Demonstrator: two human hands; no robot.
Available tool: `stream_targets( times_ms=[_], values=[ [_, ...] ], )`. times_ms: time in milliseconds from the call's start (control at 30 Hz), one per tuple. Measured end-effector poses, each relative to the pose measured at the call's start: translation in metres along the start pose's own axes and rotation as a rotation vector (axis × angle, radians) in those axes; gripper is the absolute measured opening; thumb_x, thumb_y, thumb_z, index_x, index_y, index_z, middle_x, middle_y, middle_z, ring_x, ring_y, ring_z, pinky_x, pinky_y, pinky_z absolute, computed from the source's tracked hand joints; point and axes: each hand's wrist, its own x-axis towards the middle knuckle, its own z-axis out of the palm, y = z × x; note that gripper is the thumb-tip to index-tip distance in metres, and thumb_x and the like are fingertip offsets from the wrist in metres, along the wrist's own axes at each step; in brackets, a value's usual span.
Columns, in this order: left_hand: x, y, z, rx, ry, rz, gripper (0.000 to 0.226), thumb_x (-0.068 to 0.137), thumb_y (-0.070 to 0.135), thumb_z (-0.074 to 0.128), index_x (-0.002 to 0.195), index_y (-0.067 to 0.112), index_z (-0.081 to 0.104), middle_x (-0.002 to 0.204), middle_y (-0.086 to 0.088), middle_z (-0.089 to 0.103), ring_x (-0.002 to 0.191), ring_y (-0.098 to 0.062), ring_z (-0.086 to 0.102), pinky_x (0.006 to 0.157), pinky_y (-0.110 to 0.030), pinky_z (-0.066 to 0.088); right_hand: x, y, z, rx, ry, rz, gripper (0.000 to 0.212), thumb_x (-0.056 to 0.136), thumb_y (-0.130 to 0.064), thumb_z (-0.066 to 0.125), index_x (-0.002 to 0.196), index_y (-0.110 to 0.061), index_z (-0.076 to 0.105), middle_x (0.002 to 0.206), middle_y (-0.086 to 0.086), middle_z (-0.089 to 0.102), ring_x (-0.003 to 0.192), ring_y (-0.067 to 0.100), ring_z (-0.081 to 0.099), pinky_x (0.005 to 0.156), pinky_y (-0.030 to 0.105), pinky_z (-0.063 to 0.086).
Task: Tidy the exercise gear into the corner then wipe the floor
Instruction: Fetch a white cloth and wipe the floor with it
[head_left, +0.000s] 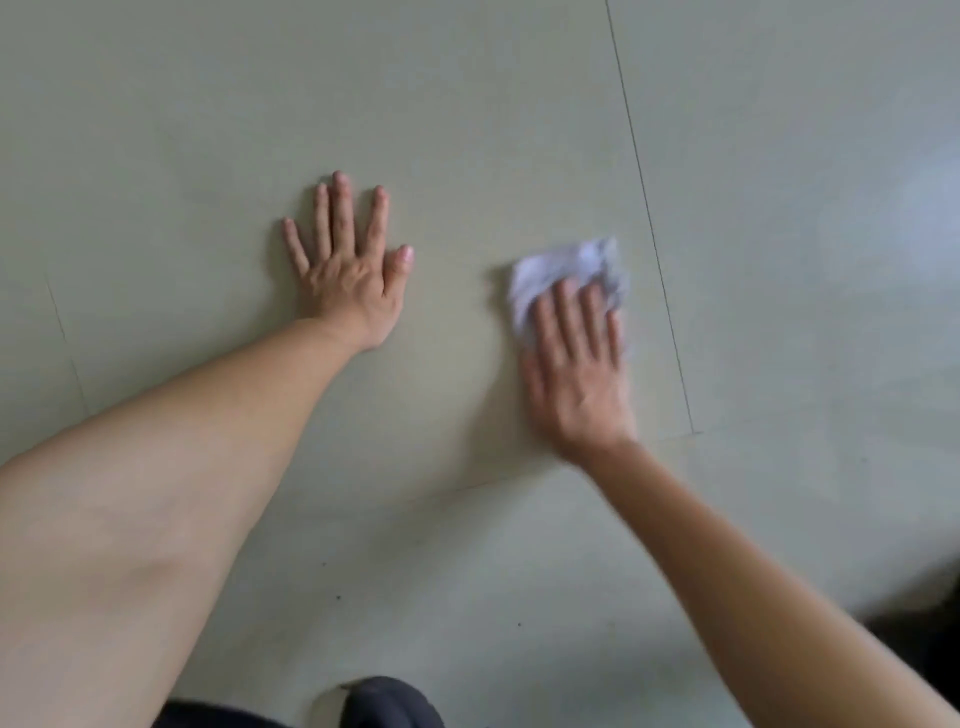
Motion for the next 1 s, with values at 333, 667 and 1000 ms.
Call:
stream_targets(
  times_ms=[333, 667, 1000],
  values=[
    [0.008, -0.007, -0.006, -0.020, -0.129, 0.052, 0.072, 0.100, 0.054, 0.028, 0.156, 0.024, -0.006, 0.162, -0.013, -0.018, 0.149, -0.031, -0.018, 0.113, -0.063, -0.010, 0.015, 0.006, -0.004, -0.087, -0.127, -0.418, 0.053, 0.106, -0.045, 0.041, 0.151, -0.016, 0.043, 0.159, 0.014, 0.036, 0.149, 0.035, 0.030, 0.122, 0.049, 0.023],
    [0.009, -0.028, -0.008, -0.297, 0.013, 0.106, 0.055, 0.103, 0.045, 0.022, 0.154, 0.026, 0.025, 0.165, -0.003, 0.005, 0.152, -0.018, 0.001, 0.119, -0.049, -0.002, 0.095, -0.037, -0.004, -0.063, 0.056, 0.102, 0.060, 0.102, -0.039, 0.033, 0.154, -0.010, 0.035, 0.162, 0.017, 0.027, 0.151, 0.039, 0.021, 0.122, 0.054, 0.016],
    [-0.068, -0.136, 0.004, -0.294, 0.369, -0.079, 0.047, 0.101, 0.030, 0.034, 0.134, 0.003, 0.055, 0.151, -0.021, 0.039, 0.139, -0.037, 0.039, 0.115, -0.040, 0.030, -0.054, -0.150, 0.063, 0.138, -0.237, -0.989, 0.048, 0.105, -0.032, 0.049, 0.149, -0.014, 0.047, 0.159, 0.013, 0.034, 0.151, 0.035, 0.022, 0.121, 0.055, 0.022]
  ],
)
